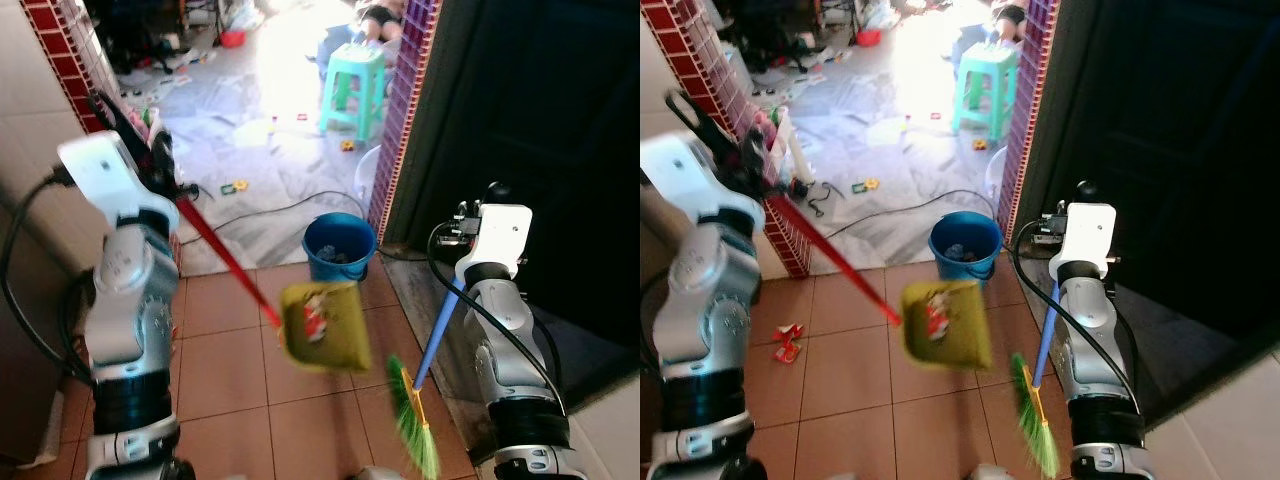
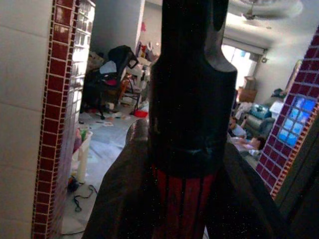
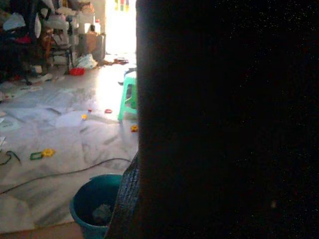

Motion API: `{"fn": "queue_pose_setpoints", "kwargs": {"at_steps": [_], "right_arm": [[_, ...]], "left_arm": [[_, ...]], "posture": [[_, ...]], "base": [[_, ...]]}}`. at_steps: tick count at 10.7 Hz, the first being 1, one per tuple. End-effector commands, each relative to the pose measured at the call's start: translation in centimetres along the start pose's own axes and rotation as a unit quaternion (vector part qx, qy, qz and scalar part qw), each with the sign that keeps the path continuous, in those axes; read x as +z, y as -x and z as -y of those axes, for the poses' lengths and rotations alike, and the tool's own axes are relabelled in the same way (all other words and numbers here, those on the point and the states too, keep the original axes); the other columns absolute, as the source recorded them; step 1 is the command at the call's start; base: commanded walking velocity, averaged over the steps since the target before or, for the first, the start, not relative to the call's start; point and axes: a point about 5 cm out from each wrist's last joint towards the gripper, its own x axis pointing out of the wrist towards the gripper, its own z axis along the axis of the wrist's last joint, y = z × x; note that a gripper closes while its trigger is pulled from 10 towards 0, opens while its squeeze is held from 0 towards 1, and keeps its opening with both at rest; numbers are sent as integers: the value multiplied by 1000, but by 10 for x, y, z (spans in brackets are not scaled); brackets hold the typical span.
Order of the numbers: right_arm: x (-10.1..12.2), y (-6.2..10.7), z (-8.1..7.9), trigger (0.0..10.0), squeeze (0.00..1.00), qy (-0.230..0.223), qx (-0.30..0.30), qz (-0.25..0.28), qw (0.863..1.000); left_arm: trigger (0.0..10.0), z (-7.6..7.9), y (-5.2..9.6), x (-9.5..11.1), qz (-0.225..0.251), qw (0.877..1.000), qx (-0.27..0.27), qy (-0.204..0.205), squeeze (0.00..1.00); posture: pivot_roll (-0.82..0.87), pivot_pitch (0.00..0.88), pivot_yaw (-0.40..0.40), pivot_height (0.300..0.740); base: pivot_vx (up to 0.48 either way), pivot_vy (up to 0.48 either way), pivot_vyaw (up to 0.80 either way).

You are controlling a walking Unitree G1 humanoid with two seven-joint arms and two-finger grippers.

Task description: Sweep floor

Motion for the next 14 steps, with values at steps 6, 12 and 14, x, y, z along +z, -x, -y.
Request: {"fn": "queue_pose_setpoints", "kwargs": {"at_steps": [6, 12, 14], "right_arm": [[7, -5, -5, 10000, 0, 3, 14, 18, 1000], [4, -4, -7, 10000, 0, 3, 20, 14, 1000], [4, -3, -9, 10000, 0, 4, 22, 12, 1000]], "left_arm": [[10000, 1, -8, 32, 66, 998, 1, 9, 0], [10000, -1, -11, 35, 73, 997, 5, 7, 0], [10000, -2, -11, 36, 74, 997, 6, 8, 0]], "posture": [[-72, 0, 7, 740], [-68, 0, 9, 740], [-69, 0, 9, 740]], "base": [[461, 0, 0], [473, 0, 0], [480, 0, 0]]}}
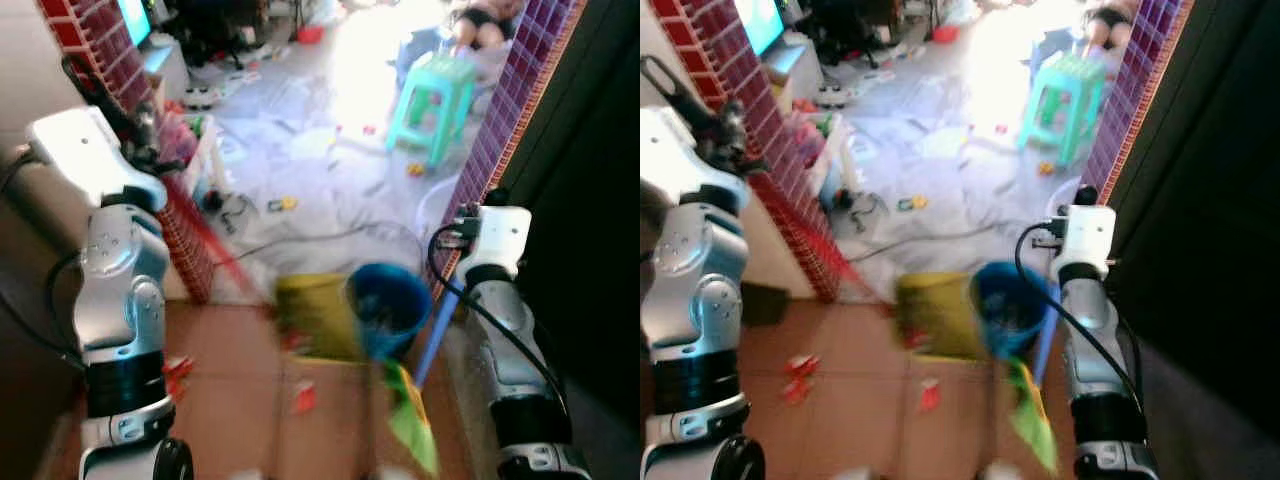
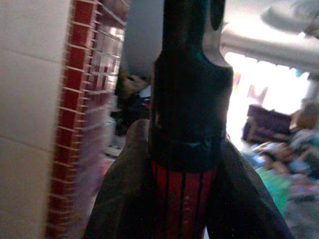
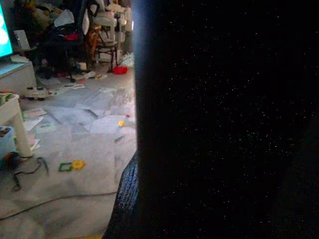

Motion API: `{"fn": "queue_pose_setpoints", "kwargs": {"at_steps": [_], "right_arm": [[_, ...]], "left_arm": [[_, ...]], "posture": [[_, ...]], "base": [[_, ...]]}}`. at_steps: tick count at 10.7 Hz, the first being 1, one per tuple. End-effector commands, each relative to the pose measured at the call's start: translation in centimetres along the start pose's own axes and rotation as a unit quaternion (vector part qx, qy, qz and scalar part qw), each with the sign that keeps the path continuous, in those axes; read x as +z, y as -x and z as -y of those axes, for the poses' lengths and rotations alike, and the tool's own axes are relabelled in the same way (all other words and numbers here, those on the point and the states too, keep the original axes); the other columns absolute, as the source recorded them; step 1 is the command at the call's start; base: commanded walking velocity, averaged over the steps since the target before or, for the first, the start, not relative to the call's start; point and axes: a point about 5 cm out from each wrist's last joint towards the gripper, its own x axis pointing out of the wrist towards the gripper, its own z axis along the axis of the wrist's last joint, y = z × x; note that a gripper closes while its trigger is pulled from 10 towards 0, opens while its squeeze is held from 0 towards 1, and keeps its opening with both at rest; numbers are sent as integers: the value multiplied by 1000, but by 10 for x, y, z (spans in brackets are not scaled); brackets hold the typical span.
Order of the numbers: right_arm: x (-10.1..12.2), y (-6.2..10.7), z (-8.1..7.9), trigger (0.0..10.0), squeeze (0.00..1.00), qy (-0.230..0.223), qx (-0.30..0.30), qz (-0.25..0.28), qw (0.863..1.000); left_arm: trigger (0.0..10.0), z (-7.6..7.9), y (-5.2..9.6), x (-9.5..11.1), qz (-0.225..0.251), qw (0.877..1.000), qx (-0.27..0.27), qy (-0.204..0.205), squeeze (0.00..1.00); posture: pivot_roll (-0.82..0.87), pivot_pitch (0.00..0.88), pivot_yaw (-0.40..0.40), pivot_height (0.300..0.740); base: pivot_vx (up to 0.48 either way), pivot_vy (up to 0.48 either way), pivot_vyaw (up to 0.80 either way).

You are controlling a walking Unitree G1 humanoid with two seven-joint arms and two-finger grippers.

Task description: Sweep floor

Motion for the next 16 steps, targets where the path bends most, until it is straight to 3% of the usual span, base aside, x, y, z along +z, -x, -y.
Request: {"fn": "queue_pose_setpoints", "kwargs": {"at_steps": [1, 8, 10, 13, 15, 16], "right_arm": [[9, -3, -7, 10000, 0, -1, 10, 19, 1000], [8, -2, -8, 10000, 0, -2, 13, 15, 1000], [8, -3, -8, 10000, 0, -2, 13, 15, 1000], [8, -3, -11, 10000, 0, -3, 16, 16, 1000], [9, -5, -9, 10000, 0, -2, 12, 18, 1000], [9, -5, -9, 10000, 0, -3, 11, 18, 1000]], "left_arm": [[10000, -2, -3, 19, 44, 999, 2, 2, 0], [10000, 1, -4, 19, 46, 999, 3, -1, 0], [10000, 7, -4, 19, 59, 998, -11, -22, 0], [10000, 37, 1, 5, 57, 996, -62, -29, 0], [10000, 68, 11, -13, 51, 985, -155, -60, 0], [10000, 83, 18, -17, 56, 973, -210, -82, 0]], "posture": [[-69, 0, 8, 740], [-67, 0, 7, 740], [-66, 0, 5, 740], [-67, 0, 4, 740], [-69, 0, 9, 740], [-66, 0, 8, 740]], "base": [[480, 0, 0], [480, 0, 0], [240, 0, 0], [0, 0, 0], [0, 0, 0], [0, 0, 0]]}}
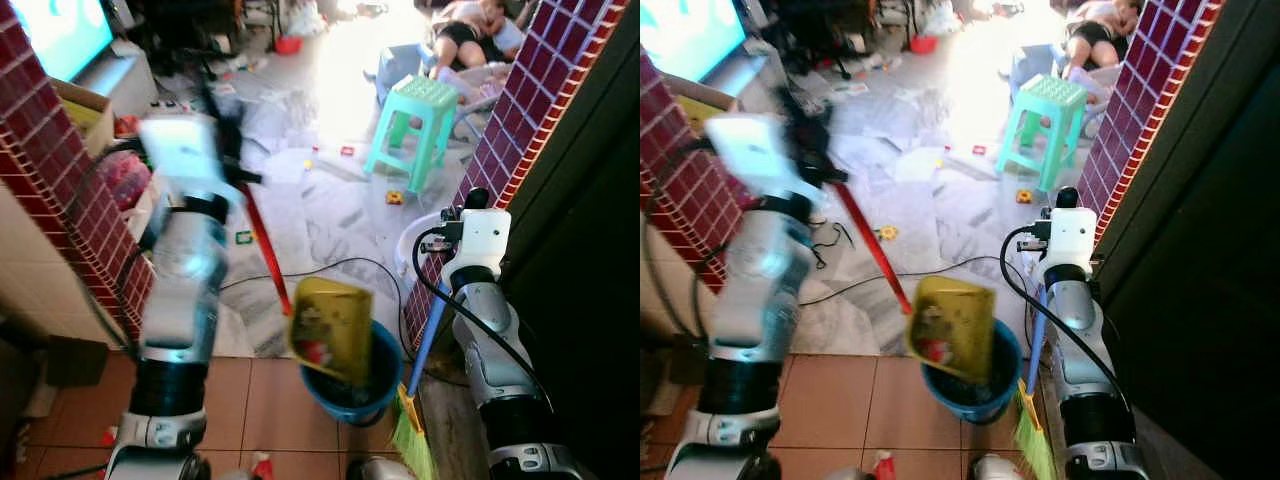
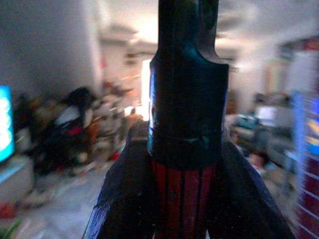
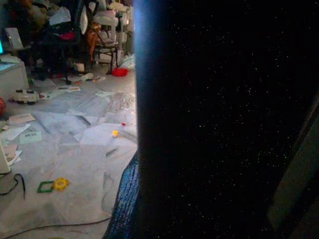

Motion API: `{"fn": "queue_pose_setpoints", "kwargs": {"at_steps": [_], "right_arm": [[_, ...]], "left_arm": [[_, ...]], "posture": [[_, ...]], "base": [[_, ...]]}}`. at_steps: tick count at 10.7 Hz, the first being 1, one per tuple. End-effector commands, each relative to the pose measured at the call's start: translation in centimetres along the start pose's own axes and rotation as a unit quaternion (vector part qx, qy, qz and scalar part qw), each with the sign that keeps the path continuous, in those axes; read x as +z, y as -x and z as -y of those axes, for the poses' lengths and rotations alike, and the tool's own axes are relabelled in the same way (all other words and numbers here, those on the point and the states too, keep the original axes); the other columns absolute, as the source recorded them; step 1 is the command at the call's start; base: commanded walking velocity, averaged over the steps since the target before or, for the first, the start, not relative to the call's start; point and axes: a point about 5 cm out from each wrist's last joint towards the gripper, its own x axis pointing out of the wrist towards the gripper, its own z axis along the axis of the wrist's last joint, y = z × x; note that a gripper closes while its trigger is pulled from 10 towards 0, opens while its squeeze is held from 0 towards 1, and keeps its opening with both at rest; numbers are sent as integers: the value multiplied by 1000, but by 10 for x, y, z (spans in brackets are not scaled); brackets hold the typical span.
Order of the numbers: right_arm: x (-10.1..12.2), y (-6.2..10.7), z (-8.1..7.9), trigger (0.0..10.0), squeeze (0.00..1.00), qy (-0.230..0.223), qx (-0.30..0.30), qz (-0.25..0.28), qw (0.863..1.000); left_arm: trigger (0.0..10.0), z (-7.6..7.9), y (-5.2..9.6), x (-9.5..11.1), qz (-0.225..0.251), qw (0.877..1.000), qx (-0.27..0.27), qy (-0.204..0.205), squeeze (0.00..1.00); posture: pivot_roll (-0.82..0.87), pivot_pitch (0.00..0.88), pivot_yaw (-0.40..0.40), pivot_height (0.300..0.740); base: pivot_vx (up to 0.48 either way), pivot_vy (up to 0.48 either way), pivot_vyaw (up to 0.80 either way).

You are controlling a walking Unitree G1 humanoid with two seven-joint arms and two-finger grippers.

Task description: Sweep floor

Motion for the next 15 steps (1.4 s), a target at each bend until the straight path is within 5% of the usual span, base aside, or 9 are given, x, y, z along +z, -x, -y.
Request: {"fn": "queue_pose_setpoints", "kwargs": {"at_steps": [1, 4, 5, 6, 9, 10, 13, 14, 15], "right_arm": [[10, -4, 1, 10000, 0, 0, -4, 21, 1000], [10, -5, -3, 10000, 0, -3, -2, 22, 1000], [10, -6, -2, 10000, 0, -2, -2, 22, 1000], [10, -6, -2, 10000, 0, -2, -3, 22, 1000], [10, -8, -4, 10000, 0, -3, -1, 21, 1000], [10, -8, -4, 10000, 0, -3, -1, 21, 1000], [10, -9, -2, 10000, 0, -1, -3, 22, 1000], [10, -10, -2, 10000, 0, -1, -4, 21, 1000], [9, -10, -3, 10000, 0, -2, -3, 21, 1000]], "left_arm": [[10000, 12, -3, 10, 32, 998, -48, -30, 0], [10000, 57, 1, 15, 66, 978, -188, -57, 0], [10000, 79, 6, 22, 72, 960, -262, -60, 0], [10000, 85, 8, 24, 75, 953, -285, -65, 0], [10000, 118, 24, 41, 85, 880, -445, -143, 0], [10000, 117, 23, 39, 50, 899, -421, -110, 0], [10000, 114, 25, 32, 30, 900, -423, -100, 0], [10000, 104, 14, 36, 36, 924, -374, -79, 0], [10000, 97, 8, 38, 40, 934, -347, -76, 0]], "posture": [[-64, 0, 8, 740], [-61, 0, 9, 740], [-60, 0, 9, 740], [-60, 0, 9, 740], [-55, 0, 4, 740], [-55, 0, 4, 740], [-61, 0, 6, 740], [-60, 0, 5, 740], [-59, 0, 4, 740]], "base": [[0, 0, 0], [0, 0, 0], [0, 0, 0], [0, 0, 0], [0, 0, 0], [0, 0, 0], [0, 0, 0], [0, 0, 0], [0, 0, 0]]}}
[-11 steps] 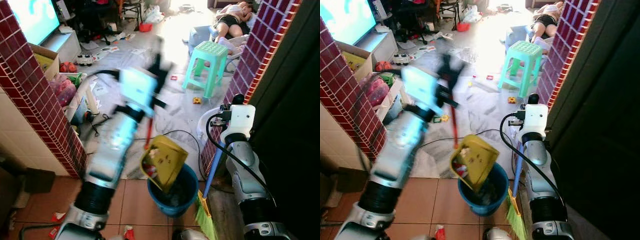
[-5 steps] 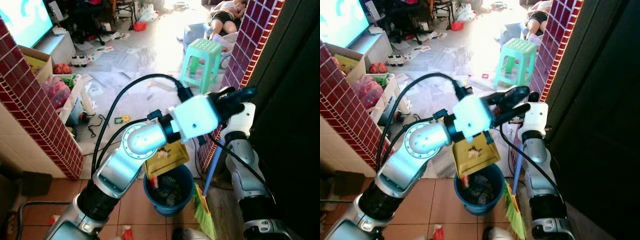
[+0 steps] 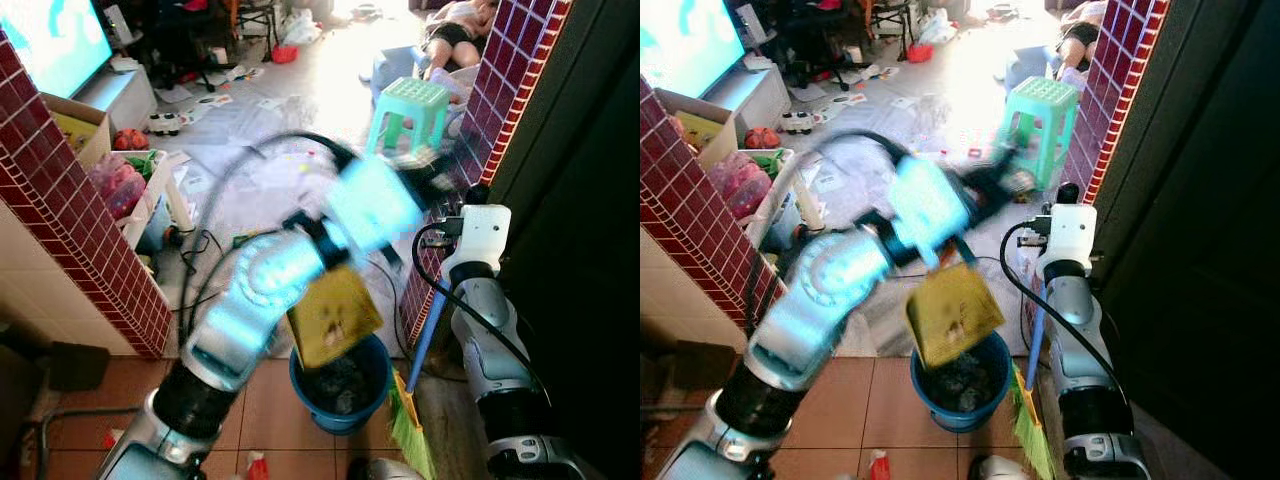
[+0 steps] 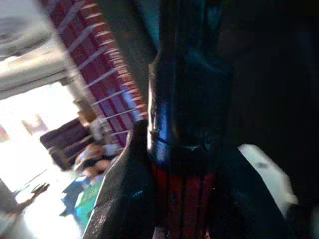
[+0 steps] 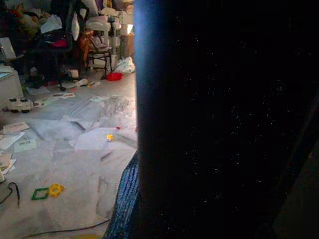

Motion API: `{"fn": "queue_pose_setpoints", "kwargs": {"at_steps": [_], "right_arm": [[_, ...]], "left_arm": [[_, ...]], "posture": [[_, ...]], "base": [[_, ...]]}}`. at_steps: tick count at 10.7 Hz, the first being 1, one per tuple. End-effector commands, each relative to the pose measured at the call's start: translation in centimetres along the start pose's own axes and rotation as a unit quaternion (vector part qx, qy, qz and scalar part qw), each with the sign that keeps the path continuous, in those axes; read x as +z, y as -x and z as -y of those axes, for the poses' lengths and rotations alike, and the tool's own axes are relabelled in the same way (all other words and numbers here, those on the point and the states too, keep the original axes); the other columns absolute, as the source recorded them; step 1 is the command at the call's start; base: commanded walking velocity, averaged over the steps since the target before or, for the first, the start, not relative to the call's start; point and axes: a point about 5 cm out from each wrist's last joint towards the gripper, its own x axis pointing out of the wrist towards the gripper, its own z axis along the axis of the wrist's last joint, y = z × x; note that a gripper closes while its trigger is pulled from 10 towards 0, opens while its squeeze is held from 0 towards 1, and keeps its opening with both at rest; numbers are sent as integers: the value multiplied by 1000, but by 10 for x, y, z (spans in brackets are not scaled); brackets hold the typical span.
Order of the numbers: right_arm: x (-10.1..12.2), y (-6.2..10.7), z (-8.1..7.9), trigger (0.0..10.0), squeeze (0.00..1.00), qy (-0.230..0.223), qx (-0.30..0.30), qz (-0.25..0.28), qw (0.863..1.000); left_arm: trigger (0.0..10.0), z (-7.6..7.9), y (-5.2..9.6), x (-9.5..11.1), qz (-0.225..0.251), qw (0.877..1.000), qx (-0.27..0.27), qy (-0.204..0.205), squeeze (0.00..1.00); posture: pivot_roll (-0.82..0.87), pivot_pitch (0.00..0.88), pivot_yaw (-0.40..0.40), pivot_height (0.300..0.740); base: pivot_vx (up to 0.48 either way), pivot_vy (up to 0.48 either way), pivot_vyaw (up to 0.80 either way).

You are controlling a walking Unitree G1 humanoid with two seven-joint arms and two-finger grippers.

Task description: Sweep floor

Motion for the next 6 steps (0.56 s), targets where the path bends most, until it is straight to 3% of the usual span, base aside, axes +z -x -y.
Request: {"fn": "queue_pose_setpoints", "kwargs": {"at_steps": [1, 2, 3, 4, 5, 6], "right_arm": [[8, -5, -2, 10000, 0, 1, 4, 17, 1000], [7, -5, -2, 10000, 0, 1, 5, 17, 1000], [7, -6, -2, 10000, 0, 2, 5, 17, 1000], [8, -8, -2, 10000, 0, 2, 6, 19, 1000], [8, -8, -2, 10000, 0, 2, 6, 19, 1000], [7, -7, -2, 10000, 0, 2, 6, 18, 1000]], "left_arm": [[10000, -25, -1, 17, 32, 997, 65, -5, 0], [10000, -43, 1, 23, 45, 992, 117, 12, 0], [10000, -55, 3, 25, 46, 990, 133, -6, 0], [10000, -73, 10, 24, 42, 985, 168, 8, 0], [10000, -75, 12, 22, 36, 987, 157, 23, 0], [10000, -60, 10, 22, 29, 996, 87, -16, 0]], "posture": [[-59, 0, 3, 740], [-55, 0, -1, 740], [-54, 0, -2, 740], [-55, 0, -2, 740], [-55, 0, -3, 740], [-55, 0, -3, 740]], "base": [[0, 0, 0], [0, 0, 0], [0, 0, 0], [0, 0, 0], [0, 0, 0], [0, 0, 0]]}}
